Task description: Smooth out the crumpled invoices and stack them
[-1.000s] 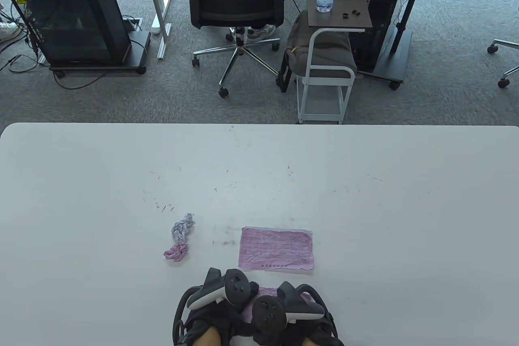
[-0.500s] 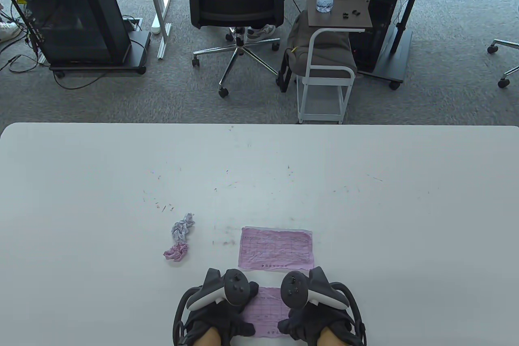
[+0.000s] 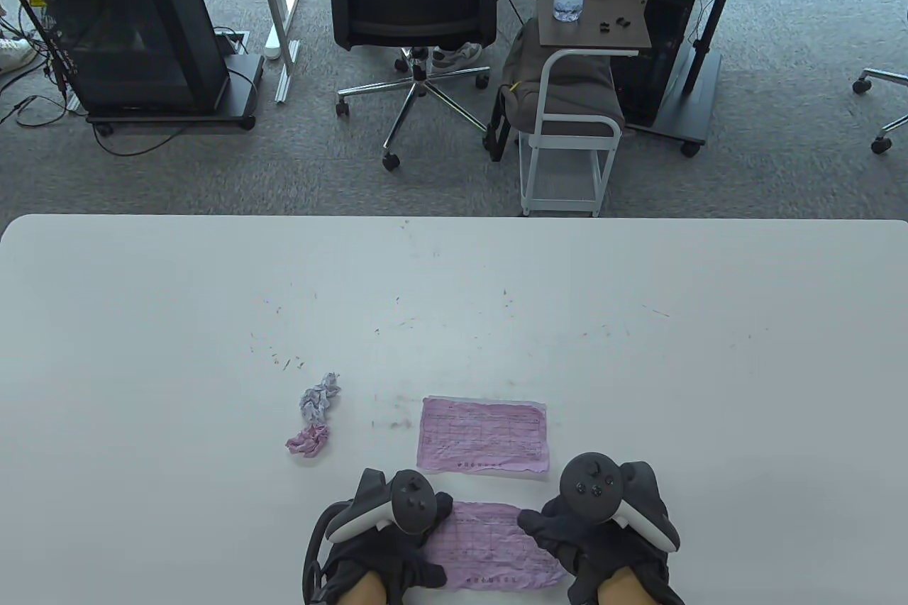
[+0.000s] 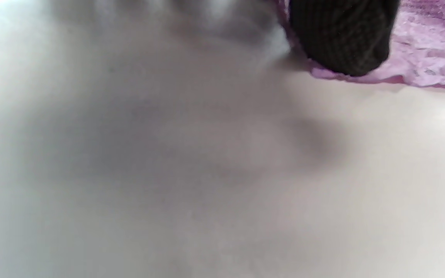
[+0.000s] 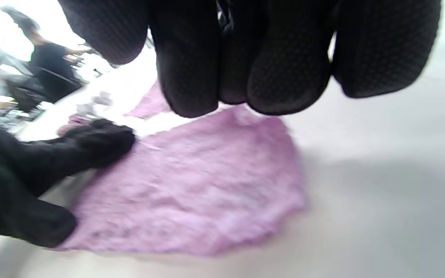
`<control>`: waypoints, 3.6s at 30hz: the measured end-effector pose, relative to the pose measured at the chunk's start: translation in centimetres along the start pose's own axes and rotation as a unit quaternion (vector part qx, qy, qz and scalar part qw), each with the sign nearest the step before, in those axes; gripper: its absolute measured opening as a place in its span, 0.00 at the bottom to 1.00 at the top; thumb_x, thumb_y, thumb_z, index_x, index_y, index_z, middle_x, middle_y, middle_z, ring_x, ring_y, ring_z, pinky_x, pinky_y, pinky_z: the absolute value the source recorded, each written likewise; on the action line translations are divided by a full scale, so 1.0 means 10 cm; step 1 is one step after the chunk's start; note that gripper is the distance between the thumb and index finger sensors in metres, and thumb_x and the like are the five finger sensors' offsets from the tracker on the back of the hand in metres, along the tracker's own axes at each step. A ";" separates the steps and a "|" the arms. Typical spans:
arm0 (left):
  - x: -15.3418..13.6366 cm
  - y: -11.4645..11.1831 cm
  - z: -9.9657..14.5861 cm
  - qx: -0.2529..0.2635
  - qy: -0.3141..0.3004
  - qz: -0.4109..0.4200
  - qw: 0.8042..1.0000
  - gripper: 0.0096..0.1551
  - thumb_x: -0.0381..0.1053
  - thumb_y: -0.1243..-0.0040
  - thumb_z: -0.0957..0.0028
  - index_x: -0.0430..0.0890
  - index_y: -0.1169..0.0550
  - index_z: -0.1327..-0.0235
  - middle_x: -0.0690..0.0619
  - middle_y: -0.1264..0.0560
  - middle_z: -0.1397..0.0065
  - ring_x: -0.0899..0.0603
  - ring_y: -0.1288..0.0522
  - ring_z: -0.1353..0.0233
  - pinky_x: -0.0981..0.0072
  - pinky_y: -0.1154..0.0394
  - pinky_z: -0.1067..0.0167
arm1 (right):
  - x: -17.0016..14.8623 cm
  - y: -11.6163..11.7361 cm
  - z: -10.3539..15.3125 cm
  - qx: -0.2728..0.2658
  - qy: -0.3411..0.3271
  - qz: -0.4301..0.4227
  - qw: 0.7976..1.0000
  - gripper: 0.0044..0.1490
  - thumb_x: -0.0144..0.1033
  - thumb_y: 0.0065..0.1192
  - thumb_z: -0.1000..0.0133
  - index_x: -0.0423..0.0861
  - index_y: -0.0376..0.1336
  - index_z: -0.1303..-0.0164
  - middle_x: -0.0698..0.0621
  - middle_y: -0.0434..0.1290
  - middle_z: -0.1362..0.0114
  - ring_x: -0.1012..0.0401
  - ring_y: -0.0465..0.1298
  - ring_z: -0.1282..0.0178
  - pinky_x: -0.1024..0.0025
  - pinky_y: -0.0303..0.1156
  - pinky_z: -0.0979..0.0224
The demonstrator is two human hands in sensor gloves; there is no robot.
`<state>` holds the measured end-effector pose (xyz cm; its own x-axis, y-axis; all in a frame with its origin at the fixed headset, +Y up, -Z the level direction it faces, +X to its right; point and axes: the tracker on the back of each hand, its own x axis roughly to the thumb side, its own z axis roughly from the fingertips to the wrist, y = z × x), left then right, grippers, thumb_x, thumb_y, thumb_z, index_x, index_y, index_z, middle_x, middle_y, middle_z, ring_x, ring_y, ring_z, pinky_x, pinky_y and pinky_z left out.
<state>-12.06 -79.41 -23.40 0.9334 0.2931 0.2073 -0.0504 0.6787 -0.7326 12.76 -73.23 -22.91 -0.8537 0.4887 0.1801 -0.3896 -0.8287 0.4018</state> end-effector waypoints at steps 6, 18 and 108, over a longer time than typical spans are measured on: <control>0.00 0.00 0.00 0.000 -0.001 0.000 1.000 0.53 0.60 0.35 0.49 0.62 0.56 0.23 0.45 0.76 0.24 0.22 0.78 0.28 0.23 0.65 0.37 | 0.49 0.35 -0.11 0.033 -0.132 0.087 0.987 0.27 0.48 0.56 0.37 0.41 0.67 0.38 0.35 0.64 0.27 0.43 0.74 0.38 0.44 0.77 0.44; 0.00 0.00 0.00 -0.001 -0.001 0.000 1.000 0.53 0.60 0.36 0.49 0.62 0.57 0.23 0.45 0.76 0.24 0.22 0.78 0.28 0.24 0.65 0.37 | 0.39 0.51 -0.22 0.095 0.065 0.173 0.978 0.32 0.46 0.53 0.35 0.41 0.56 0.25 0.32 0.60 0.25 0.43 0.70 0.36 0.39 0.76 0.45; -0.02 0.00 -0.01 0.002 -0.001 0.007 1.000 0.53 0.59 0.35 0.49 0.62 0.56 0.23 0.46 0.76 0.24 0.22 0.78 0.28 0.24 0.65 0.37 | 0.54 0.47 -0.11 0.054 -0.145 0.153 0.976 0.33 0.49 0.57 0.37 0.43 0.56 0.27 0.35 0.57 0.23 0.41 0.67 0.32 0.40 0.74 0.41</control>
<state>-12.20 -79.53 -23.46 0.9317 0.3044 0.1984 -0.0650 0.6769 -0.7332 5.95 -74.75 -21.07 -0.7843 0.2923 0.5472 -0.0800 -0.9223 0.3781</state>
